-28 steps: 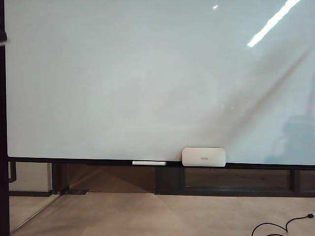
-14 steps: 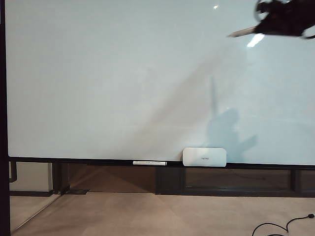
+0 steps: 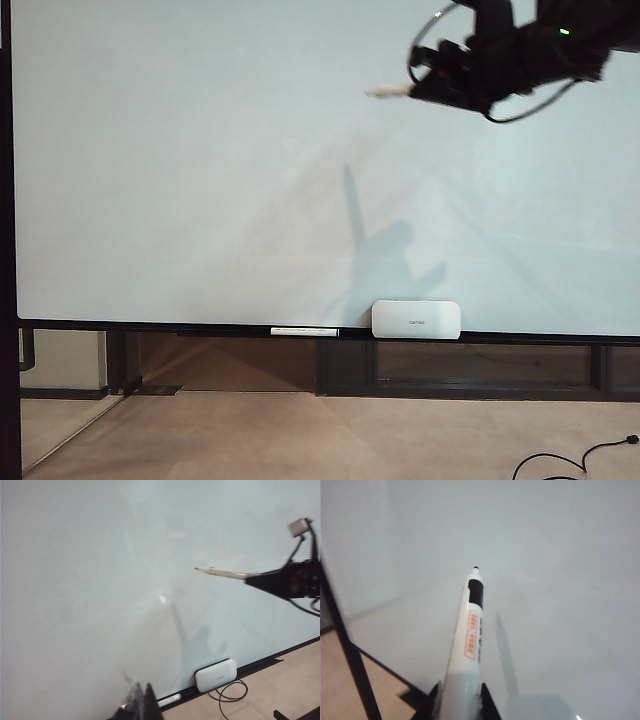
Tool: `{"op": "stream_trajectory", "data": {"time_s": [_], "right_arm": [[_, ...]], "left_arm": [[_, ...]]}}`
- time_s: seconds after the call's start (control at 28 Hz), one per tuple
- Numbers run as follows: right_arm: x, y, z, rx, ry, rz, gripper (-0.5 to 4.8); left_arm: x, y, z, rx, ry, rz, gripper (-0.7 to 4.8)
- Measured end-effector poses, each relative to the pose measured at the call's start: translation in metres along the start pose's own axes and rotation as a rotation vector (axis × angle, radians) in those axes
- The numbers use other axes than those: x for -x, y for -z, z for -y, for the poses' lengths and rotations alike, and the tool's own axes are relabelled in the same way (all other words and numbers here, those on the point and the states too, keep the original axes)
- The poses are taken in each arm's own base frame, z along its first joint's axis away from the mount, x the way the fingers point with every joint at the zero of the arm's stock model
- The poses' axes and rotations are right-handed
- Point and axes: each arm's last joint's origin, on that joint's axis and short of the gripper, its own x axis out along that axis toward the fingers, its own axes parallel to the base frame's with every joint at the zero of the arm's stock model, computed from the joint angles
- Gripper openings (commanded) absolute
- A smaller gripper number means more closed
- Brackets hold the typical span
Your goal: Reach to the right to find the marker pen, pick it up, and write the number 15 on the whiteboard.
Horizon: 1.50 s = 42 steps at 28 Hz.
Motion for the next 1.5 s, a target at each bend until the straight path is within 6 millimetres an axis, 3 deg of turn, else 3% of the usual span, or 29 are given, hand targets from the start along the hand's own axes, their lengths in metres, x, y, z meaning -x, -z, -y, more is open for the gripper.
{"op": "stream_trajectory", "data": {"time_s": [0.32, 0.79, 1.11, 1.5], "right_arm": [[-0.026, -0.032, -0.008, -0.015, -0.048, 0.166, -0.01], [-0.042, -0.031, -0.018, -0.057, 0.049, 0.182, -0.02], [-0.066, -0.037, -0.035, -0.048, 0.05, 0.2, -0.02], [-0.07, -0.041, -0.038, -0.033, 0.085, 0.187, -0.02]], "left_arm": [[0.002, -0.005, -0.001, 0.029, -0.022, 0.032, -0.05], [-0.003, -0.027, -0.008, -0.069, -0.125, -0.023, -0.05], [-0.006, -0.026, -0.009, -0.069, -0.109, -0.035, -0.05], [-0.006, -0.026, -0.01, -0.096, -0.163, -0.049, -0.05]]}}
